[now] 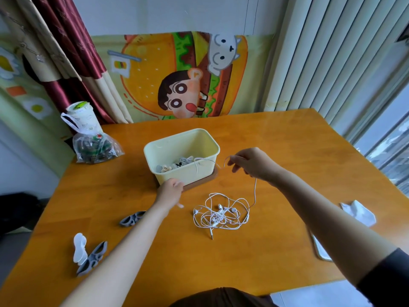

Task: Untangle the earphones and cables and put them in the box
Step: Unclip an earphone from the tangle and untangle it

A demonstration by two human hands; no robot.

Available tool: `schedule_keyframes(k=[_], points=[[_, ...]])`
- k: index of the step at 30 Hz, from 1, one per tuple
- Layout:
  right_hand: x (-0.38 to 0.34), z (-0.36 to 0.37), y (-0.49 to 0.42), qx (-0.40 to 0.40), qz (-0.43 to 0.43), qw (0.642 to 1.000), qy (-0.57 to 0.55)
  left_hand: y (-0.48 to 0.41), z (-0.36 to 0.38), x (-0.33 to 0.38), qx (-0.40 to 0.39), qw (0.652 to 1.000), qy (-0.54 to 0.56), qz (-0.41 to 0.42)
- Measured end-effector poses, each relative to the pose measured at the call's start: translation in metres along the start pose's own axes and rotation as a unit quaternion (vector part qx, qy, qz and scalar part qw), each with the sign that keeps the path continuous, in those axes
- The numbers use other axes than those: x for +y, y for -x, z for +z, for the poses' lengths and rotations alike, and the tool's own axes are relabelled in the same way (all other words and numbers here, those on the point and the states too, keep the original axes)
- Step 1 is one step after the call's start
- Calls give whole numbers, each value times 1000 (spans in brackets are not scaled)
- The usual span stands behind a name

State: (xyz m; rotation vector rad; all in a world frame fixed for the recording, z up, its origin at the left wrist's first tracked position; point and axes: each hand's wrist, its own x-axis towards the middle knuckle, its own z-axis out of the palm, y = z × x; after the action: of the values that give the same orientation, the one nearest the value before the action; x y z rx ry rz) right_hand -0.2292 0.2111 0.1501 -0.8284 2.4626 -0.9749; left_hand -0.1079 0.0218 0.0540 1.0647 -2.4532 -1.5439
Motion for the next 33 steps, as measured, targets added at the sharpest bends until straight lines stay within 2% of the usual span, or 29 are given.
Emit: schedule_keyframes(k=[2, 4, 5, 7, 10, 12, 16, 22, 25, 28, 30, 33], points=[[0, 7, 0, -21, 2, 1000, 5, -4, -6, -9, 7, 991, -132, -33], [-2, 15, -1, -51, -2, 999, 10, 1, -5, 0, 38, 981, -186, 28], [-3, 19, 0, -68, -8, 998, 16, 8, -3, 9, 39, 982, -161, 86], [-5, 26, 1, -105, -32, 994, 27, 20, 5, 30, -21, 982, -56, 181], [-6, 33, 3, -130, -66, 988, 41, 27, 18, 47, -159, 960, 28, 229], [-2, 34, 3, -124, -68, 989, 34, 26, 19, 44, -156, 962, 29, 222], [22, 35, 5, -120, -24, 992, 37, 17, 5, 26, -40, 985, 64, 153], [73, 51, 4, -114, 79, 988, 69, 2, -21, -2, 76, 986, 133, 73], [77, 49, 3, -93, 87, 990, 67, -2, -24, -18, 70, 993, 86, 29], [56, 38, 1, -9, 36, 995, 94, -4, -20, -31, 17, 999, -49, -14], [32, 30, 0, 40, -12, 993, 110, 1, -15, -19, 17, 993, -115, 27], [-3, 26, 1, 42, -98, 987, 117, 20, -4, 24, 11, 988, -20, 152]])
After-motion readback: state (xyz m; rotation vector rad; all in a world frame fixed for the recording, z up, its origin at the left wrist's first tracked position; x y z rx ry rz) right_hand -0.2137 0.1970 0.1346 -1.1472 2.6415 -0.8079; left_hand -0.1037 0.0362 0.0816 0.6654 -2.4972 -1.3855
